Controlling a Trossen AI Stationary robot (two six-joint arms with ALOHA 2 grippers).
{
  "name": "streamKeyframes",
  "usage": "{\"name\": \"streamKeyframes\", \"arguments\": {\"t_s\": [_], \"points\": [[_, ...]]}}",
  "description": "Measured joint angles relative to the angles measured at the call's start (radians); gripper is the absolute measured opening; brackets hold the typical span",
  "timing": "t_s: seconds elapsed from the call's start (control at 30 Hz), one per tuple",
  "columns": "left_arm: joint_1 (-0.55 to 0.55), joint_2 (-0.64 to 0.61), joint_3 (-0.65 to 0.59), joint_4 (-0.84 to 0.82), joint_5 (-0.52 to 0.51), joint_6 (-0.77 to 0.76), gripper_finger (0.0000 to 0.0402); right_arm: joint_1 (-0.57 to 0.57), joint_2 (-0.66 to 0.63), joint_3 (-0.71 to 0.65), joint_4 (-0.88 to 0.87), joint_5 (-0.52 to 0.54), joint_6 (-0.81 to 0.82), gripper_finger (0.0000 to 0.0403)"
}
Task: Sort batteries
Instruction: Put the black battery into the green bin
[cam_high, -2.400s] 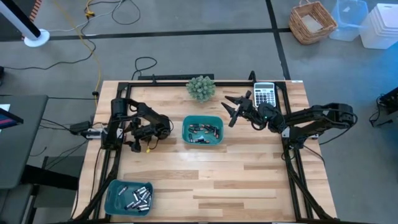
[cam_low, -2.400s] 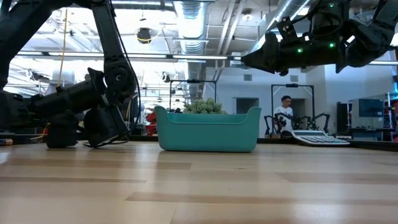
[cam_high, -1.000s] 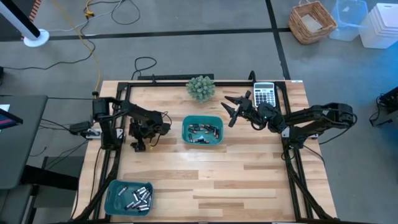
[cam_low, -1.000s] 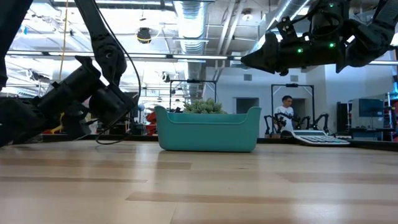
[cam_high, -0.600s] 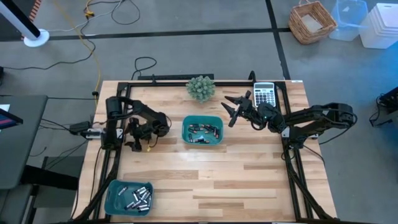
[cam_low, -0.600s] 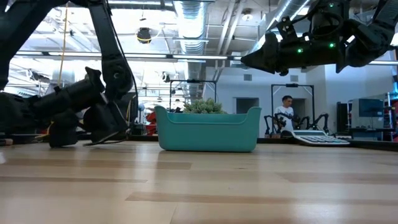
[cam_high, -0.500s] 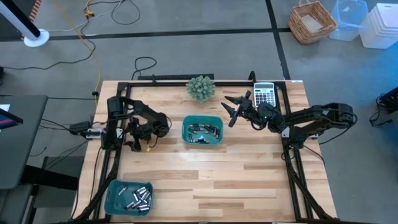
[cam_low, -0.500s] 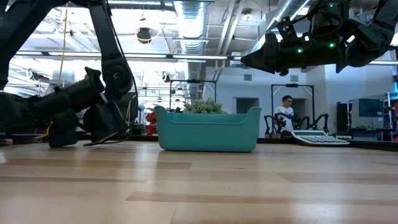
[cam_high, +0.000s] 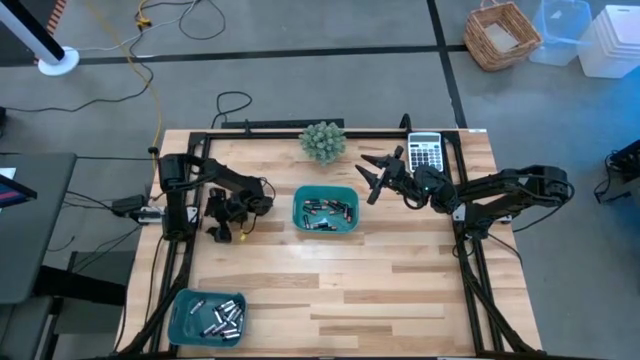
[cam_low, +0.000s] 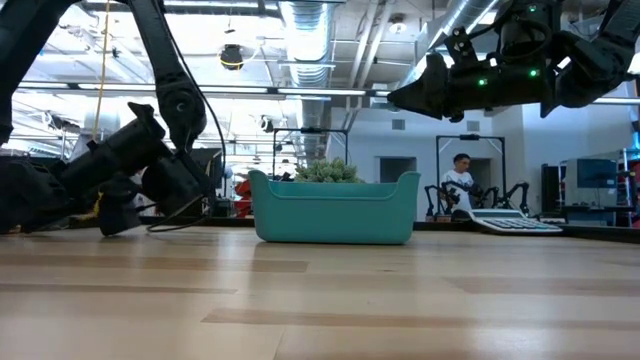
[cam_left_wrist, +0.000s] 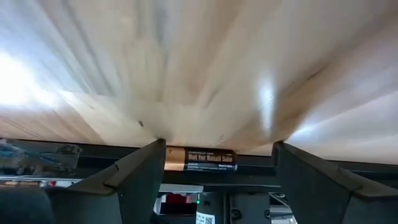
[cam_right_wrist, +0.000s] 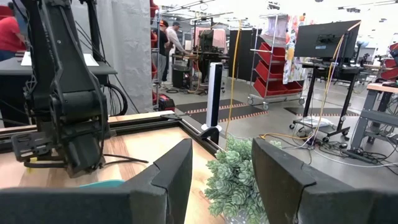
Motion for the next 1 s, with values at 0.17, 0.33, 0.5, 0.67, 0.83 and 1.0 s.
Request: {"name": "streamKeyframes", "arguments": {"t_s": [0.17, 0.33, 0.5, 0.67, 0.83, 1.0], "points": [[0.015, 0.003, 0.002, -0.007, 0.000, 0.001, 0.0290, 0.000, 0.000, 0.000, 0.000, 0.000, 0.000, 0.0181], [0.025, 0.003, 0.003, -0.018, 0.008, 0.009, 0.0290, 0.000, 0.000, 0.000, 0.000, 0.000, 0.000, 0.0181], [0.028, 0.003, 0.007, -0.039, 0.030, 0.005, 0.0290, 0.000, 0.000, 0.000, -0.001, 0.000, 0.000, 0.0181], [0.064, 0.003, 0.010, -0.049, 0.066, -0.048, 0.0290, 0.000, 0.000, 0.000, -0.004, 0.000, 0.000, 0.0181], [0.110, 0.003, 0.010, -0.050, 0.073, -0.084, 0.0290, -0.002, 0.000, 0.000, -0.015, 0.000, -0.002, 0.0181], [0.124, 0.002, 0.010, -0.048, 0.046, -0.083, 0.0290, -0.002, 0.000, 0.000, -0.014, 0.000, -0.007, 0.0181]]}}
